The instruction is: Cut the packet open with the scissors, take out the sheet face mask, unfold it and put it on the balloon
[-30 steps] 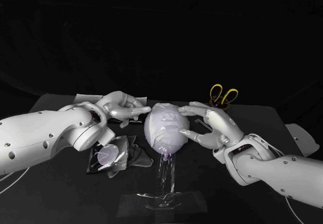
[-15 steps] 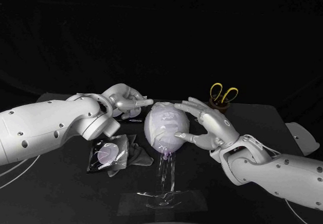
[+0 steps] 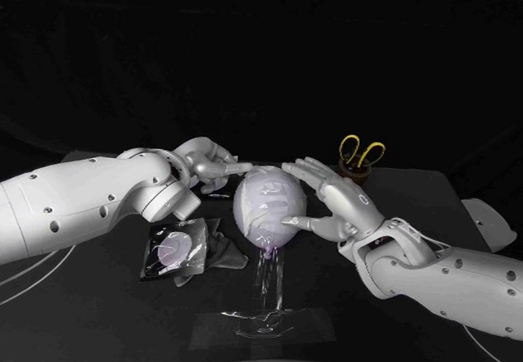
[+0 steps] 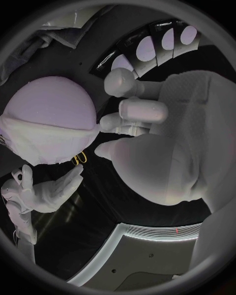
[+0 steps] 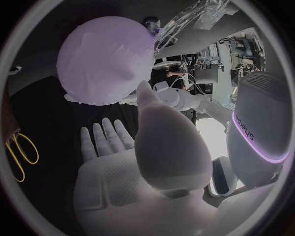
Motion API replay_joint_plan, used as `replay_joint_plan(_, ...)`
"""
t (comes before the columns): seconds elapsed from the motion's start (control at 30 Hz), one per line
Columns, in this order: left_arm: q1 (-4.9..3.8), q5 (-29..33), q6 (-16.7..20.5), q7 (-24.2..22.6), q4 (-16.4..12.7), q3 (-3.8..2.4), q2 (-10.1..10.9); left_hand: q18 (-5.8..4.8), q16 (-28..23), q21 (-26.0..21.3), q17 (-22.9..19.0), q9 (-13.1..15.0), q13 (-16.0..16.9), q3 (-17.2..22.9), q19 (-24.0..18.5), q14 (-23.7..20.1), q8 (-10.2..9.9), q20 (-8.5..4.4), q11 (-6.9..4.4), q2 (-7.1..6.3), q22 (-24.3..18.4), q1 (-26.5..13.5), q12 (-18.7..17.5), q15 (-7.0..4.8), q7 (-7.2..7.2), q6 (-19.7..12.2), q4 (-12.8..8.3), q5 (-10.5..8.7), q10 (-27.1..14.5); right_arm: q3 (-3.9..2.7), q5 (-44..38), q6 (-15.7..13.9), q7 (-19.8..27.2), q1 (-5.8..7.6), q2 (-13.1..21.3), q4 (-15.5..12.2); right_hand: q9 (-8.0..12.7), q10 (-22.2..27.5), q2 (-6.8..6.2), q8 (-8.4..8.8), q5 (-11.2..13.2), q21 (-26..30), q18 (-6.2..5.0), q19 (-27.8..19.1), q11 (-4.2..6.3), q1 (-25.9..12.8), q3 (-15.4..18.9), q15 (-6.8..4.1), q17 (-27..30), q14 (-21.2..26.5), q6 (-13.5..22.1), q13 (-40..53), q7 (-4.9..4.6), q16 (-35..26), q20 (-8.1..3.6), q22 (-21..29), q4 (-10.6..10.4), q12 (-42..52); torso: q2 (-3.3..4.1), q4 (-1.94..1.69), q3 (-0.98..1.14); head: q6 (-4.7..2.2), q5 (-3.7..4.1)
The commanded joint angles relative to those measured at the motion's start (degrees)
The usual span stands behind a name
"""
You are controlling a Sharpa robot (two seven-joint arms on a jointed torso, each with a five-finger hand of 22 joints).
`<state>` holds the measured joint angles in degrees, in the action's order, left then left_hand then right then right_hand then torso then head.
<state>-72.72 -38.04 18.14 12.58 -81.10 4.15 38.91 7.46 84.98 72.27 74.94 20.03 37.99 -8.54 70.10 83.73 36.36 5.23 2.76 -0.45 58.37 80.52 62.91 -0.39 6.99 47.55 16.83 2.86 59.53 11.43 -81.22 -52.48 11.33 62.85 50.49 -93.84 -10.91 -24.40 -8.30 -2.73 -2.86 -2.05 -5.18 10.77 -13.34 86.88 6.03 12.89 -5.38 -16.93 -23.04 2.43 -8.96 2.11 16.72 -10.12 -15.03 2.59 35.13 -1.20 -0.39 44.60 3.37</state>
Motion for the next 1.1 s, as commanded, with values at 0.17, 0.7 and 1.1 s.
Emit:
replay_joint_plan(0.17,-0.21,-1.07,-2.73,2.02,0.39,-0.10,-0.73,-0.96,0.48,0.64,4.77,0.16,2.92,-0.28,-0.30,2.06,0.50,-0.17,-0.18,0.03,0.62,1.61,1.97,-0.47,-0.23,1.02,-0.33,-0.05,1.81,-0.03,-1.66,3.62,-2.17,-0.04,-0.31,0.09,4.05,8.65,-8.75,1.12,-0.59,0.61,0.36,-2.69,-1.16,-1.73,10.26,1.05,2.05,6.60,10.15,-0.66,-6.76,-0.76,0.12,2.22,-2.39,-0.91,0.00,0.01,-0.01,0.01,0.11)
replay_joint_plan(0.7,-0.25,-1.56,-3.48,1.96,0.48,-0.14,-1.53,-1.06,0.76,1.48,5.25,0.47,8.85,0.08,-0.40,2.24,1.44,-0.43,-0.64,0.48,1.61,4.30,5.81,-0.84,-0.75,1.76,-0.40,-0.03,4.58,-0.03,-0.72,9.96,-3.81,-0.04,-1.25,0.88,4.36,10.75,-8.90,0.98,-0.67,0.52,0.64,-2.86,-1.39,-3.36,10.43,1.23,2.53,8.26,11.19,-0.75,-7.60,-0.82,0.07,2.36,-2.35,-0.96,0.00,-0.03,-0.11,0.14,0.28)
replay_joint_plan(1.1,-0.33,-1.70,-3.49,2.43,0.79,-0.16,-1.82,-1.40,1.59,3.14,6.94,-0.39,11.77,8.13,0.45,3.03,0.86,-1.28,-1.78,3.22,3.86,14.91,6.59,-1.99,-1.92,2.96,-1.21,0.06,5.23,-0.04,0.33,11.24,-4.57,-0.04,-1.86,1.66,4.08,10.15,-8.26,0.75,-0.71,0.45,0.43,-2.70,-1.50,-3.36,9.74,1.30,2.42,7.88,10.61,-0.65,-7.83,-0.68,0.03,2.26,-2.33,-0.82,-0.06,-0.01,-0.09,0.30,0.39)
